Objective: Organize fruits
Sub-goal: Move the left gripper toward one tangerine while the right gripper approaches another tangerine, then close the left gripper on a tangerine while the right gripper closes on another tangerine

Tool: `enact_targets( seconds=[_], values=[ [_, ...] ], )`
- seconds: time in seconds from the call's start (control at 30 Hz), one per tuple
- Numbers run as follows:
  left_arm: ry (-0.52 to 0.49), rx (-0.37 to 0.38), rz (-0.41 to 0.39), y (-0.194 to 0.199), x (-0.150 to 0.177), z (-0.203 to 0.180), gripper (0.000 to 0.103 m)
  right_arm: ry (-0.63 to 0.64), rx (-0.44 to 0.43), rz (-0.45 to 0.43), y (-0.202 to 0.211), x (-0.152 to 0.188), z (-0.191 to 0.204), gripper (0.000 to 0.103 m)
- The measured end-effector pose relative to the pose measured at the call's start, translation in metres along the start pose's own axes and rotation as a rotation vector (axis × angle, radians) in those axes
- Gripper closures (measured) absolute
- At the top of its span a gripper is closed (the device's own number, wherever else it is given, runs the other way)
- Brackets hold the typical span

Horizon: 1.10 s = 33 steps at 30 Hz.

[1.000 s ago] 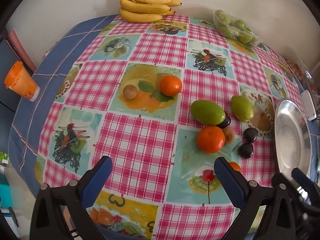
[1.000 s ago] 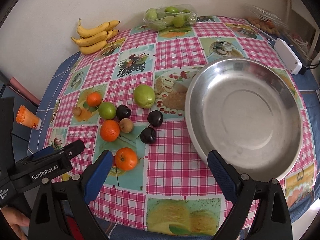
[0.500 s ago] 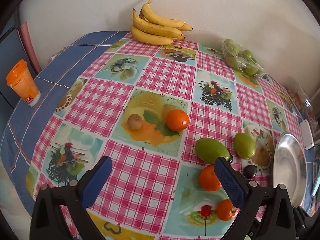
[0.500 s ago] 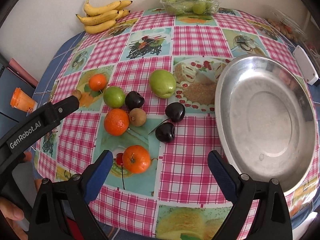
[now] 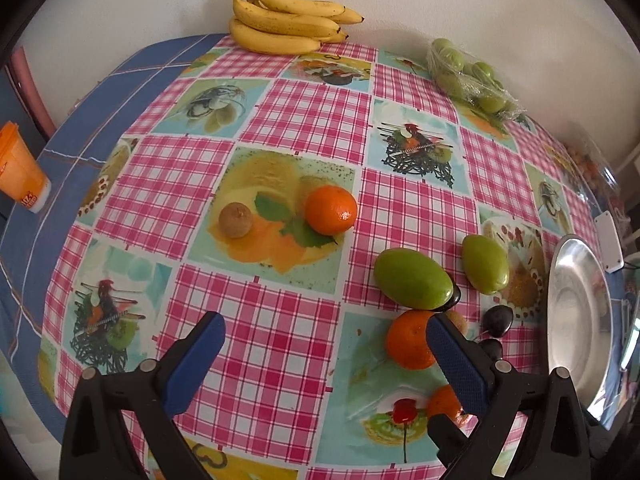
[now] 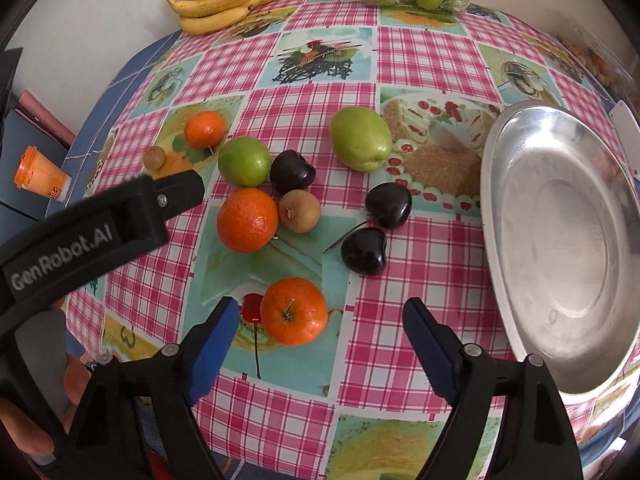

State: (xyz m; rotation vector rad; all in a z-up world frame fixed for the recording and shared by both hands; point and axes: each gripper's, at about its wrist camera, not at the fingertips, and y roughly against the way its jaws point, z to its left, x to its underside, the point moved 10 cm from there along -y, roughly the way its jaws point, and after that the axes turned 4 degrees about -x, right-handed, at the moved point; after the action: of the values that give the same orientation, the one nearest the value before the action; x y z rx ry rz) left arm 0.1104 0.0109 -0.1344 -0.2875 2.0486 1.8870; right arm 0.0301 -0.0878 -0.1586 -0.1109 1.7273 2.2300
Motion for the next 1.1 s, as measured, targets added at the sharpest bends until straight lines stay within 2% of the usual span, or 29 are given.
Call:
enact_targets(
  seconds=[0.07,0.1,0.2,0.33,0.47,0.53,0.77,0.83,1.1],
  values=[
    [0.003,0.01,0.018,-0.002,0.002,-0.001,0.014,0.001,0.002,0.005,-0.003,0.001,0.001,0.033],
    [0.004,0.017,0.031,-0.004,0.004,-0.002,0.015,0.0,0.002,0.007,-0.003,0.001,0.001,0.038],
    [0.002,0.057,0.055,-0.006,0.008,-0.01,0.016,0.006,-0.003,0.01,-0.005,0.001,0.003,0.041],
    [-0.013,0.099,0.056,-0.003,0.007,-0.024,0.019,0.006,-0.025,0.02,-0.008,0.0,0.007,0.053],
    [-0.041,0.12,0.083,-0.007,0.011,-0.036,0.031,0.014,-0.043,0.013,-0.008,-0.002,0.014,0.065],
    [-0.049,0.131,0.087,-0.008,0.012,-0.04,0.036,0.008,-0.039,0.014,-0.008,-0.003,0.013,0.065],
    [-0.067,0.187,0.112,-0.011,0.014,-0.054,0.06,-0.001,-0.028,0.016,-0.004,-0.001,0.006,0.066],
    [-0.067,0.196,0.116,-0.011,0.014,-0.056,0.063,-0.005,-0.029,0.015,-0.003,0.0,0.005,0.066],
    [-0.053,0.195,0.115,-0.01,0.014,-0.056,0.063,-0.015,-0.029,0.009,0.002,0.001,0.004,0.066]
  ],
)
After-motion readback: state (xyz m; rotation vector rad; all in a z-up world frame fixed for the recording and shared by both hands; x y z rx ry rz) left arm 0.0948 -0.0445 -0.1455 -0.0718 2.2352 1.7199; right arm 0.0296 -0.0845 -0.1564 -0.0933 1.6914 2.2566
